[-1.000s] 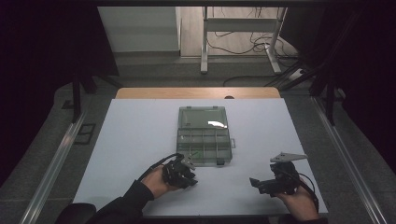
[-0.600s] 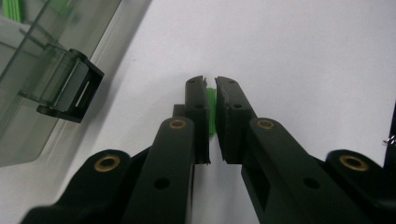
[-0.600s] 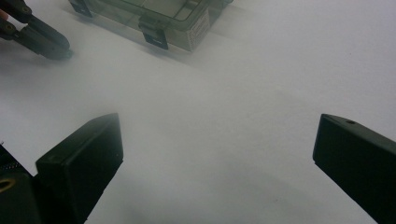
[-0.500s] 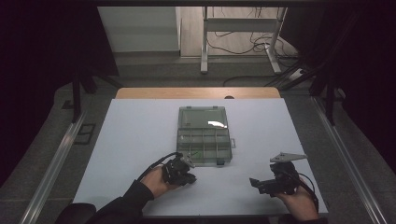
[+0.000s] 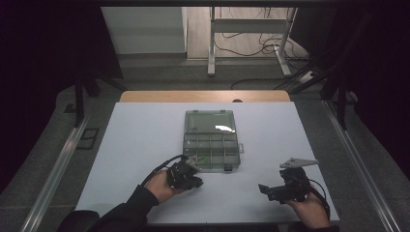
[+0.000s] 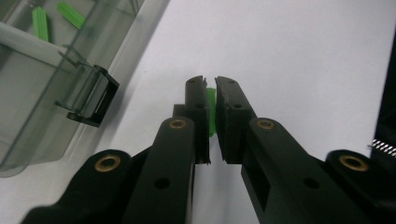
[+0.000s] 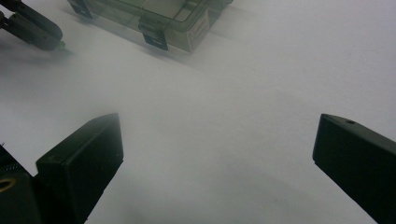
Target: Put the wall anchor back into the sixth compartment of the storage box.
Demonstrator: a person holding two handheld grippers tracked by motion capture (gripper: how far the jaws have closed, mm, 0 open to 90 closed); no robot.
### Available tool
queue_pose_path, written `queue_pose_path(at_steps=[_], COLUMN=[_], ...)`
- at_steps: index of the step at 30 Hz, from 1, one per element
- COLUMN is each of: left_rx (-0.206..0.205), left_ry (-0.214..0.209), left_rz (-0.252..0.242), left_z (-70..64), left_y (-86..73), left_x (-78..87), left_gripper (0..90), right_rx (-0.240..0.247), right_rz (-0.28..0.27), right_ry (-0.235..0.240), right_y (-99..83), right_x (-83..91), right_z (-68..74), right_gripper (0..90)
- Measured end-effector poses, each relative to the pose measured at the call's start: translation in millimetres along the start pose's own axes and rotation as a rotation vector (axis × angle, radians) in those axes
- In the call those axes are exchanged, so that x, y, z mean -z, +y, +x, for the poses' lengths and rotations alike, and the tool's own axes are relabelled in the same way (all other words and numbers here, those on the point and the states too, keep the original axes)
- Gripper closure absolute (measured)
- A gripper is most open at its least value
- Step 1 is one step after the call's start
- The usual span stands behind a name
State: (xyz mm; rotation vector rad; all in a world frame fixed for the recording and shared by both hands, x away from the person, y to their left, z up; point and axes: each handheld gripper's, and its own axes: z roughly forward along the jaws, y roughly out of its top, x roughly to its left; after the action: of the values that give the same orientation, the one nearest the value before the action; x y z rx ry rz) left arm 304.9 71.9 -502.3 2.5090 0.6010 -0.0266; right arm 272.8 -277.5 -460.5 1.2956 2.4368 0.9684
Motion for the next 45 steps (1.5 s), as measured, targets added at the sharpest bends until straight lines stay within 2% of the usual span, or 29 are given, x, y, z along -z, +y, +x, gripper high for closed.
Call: queue_pose_path(at_steps=[12,29,35,36,38,41,45], left_rx=[0.015,0.012,0.021,0.035,0.03,0.05,0.047], left_ry=[-0.019,0.0,0.004,0.005,0.005,0.007,0.013], left_rz=[-0.039,-0.067,-0.078,-0.09,-0.087,-0.105,-0.111], left_z=[0.1,1.9,4.3,4.1,5.0,6.1,8.2], left_y=[6.1,11.5,13.0,13.2,13.3,15.0,19.1], left_x=[13.1,28.8,34.6,34.8,35.9,38.5,42.9], left_gripper=[84.7,84.7,84.7,84.7,84.7,84.7,84.7], right_rx=[0.0,-0.001,-0.009,-0.01,-0.009,-0.008,-0.007], right_rz=[-0.002,0.002,-0.005,-0.006,-0.008,-0.008,-0.01], right_ry=[0.0,0.001,0.008,0.008,0.011,0.011,0.009], right_y=[-0.1,0.1,-0.1,-0.2,-0.2,-0.2,-0.2], right_x=[0.1,0.0,0.6,0.7,0.9,1.0,1.3], right_z=[0.0,-0.1,-0.2,-0.2,-0.4,-0.3,-0.3], right_gripper=[1.5,1.5,1.3,1.2,1.0,1.0,0.7])
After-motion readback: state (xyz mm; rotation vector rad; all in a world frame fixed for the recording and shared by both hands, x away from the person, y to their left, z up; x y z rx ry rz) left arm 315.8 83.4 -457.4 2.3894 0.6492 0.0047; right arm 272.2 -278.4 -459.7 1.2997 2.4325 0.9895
